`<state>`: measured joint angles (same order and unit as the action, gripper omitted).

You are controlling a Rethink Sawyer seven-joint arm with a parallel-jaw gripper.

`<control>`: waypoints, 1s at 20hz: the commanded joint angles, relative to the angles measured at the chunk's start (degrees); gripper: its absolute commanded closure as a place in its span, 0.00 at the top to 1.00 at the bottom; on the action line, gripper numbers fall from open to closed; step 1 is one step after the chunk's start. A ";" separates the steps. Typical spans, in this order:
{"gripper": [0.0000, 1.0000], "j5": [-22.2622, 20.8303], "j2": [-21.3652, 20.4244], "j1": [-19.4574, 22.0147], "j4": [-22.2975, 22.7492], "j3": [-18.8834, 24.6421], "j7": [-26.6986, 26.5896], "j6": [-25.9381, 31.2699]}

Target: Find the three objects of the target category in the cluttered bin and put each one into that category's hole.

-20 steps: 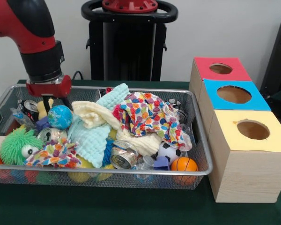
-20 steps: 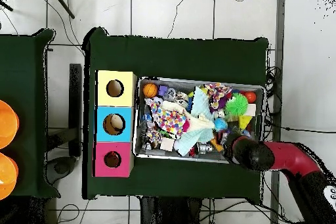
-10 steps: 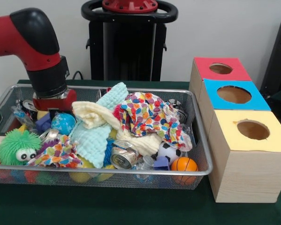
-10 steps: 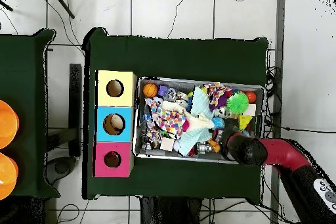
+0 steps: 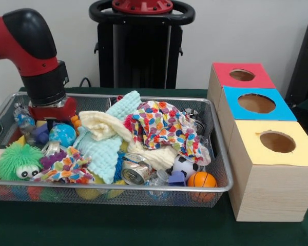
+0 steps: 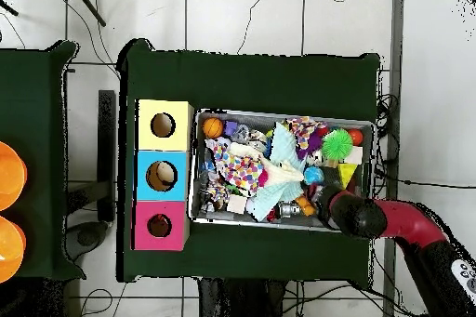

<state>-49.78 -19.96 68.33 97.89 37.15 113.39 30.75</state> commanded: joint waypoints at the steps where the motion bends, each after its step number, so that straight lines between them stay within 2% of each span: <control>1: 1.00 -3.74 -0.71 2.09 -6.00 -2.77 -8.06 -2.23; 6: 1.00 -1.97 -5.83 1.86 -2.31 -3.19 -5.59 -0.91; 16: 1.00 1.99 -11.92 1.48 1.06 -2.17 -5.25 3.00; 20: 1.00 2.89 -13.95 -0.28 1.67 -2.41 -3.45 3.42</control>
<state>-49.13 -29.68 69.33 99.35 36.19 113.39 30.75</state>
